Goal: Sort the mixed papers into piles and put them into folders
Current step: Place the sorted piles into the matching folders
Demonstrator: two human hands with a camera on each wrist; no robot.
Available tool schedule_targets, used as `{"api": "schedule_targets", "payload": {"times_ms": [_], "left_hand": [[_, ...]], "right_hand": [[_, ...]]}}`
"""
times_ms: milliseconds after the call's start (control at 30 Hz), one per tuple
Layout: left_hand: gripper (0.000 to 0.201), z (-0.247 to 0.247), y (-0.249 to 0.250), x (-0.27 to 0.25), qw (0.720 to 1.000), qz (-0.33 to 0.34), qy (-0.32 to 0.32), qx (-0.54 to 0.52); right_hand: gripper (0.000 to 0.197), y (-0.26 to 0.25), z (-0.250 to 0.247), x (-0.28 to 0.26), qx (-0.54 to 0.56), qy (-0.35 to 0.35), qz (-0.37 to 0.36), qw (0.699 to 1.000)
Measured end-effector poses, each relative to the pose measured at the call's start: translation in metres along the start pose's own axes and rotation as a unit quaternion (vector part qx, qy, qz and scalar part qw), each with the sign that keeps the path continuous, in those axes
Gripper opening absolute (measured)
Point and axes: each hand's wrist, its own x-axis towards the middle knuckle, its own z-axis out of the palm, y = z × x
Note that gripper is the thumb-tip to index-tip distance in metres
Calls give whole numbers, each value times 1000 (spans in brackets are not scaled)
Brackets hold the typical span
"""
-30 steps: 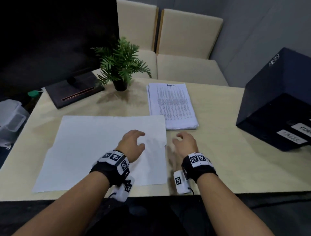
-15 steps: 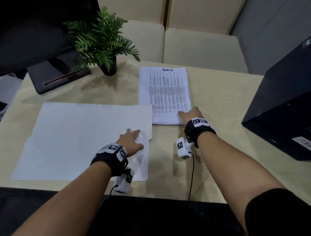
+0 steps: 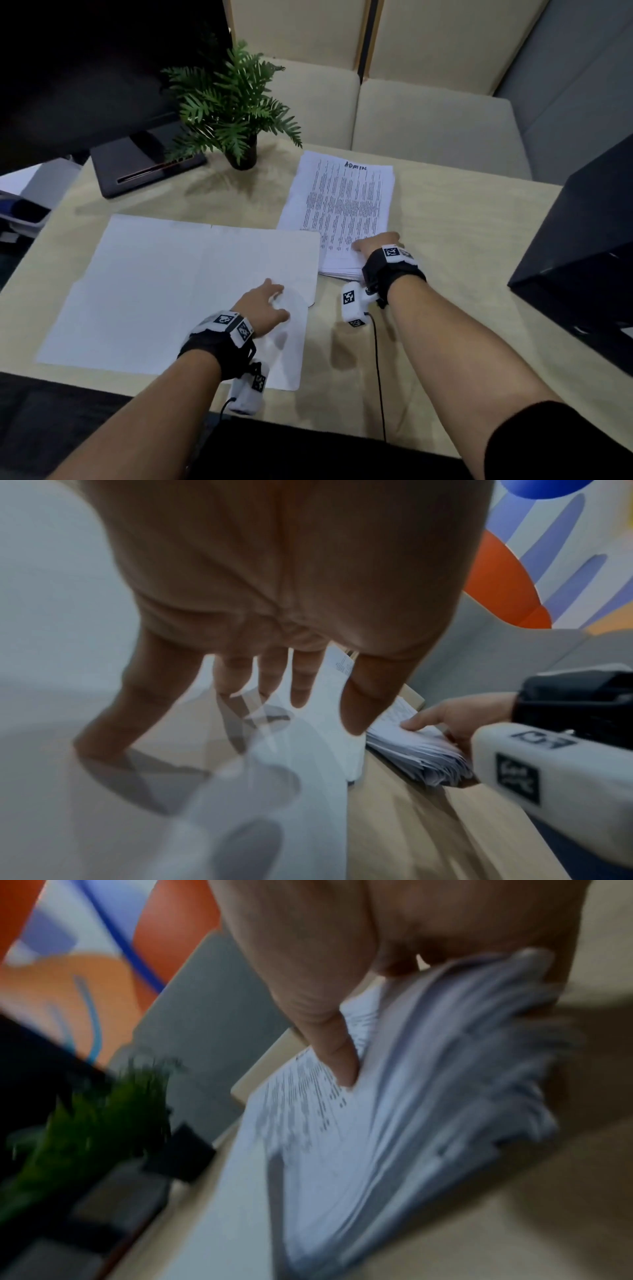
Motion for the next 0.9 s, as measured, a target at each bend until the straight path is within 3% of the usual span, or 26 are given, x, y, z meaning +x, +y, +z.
{"api": "schedule_targets", "payload": {"times_ms": [100,233,300,400,500,633,700,800,900], "left_hand": [[58,-7,6,4,999,-15,26,32],[51,-23,21,21,994,14,109,20],[53,-18,27,29,995,38,89,7],[58,1,24,36,997,31,26,60],[61,12,17,40,992,31,27,121],[58,12,24,41,992,22,44,114],[63,9,35,40,995,33,68,71],[77,4,60,34,987,112,96,-57],[95,-10,76,24,940,165,66,-292]], "right_hand": [[45,0,13,-3,-19,15,-34,999],[32,11,9,6,18,-43,-24,999],[22,21,-5,11,44,-40,0,998],[25,46,-29,19,61,-26,-8,998],[29,80,-60,22,60,23,-42,997],[41,115,-96,2,126,65,-98,985],[43,121,-108,-18,155,67,-156,973],[42,119,-123,-53,197,40,-236,951],[42,115,-125,-80,245,-33,-283,927]]}}
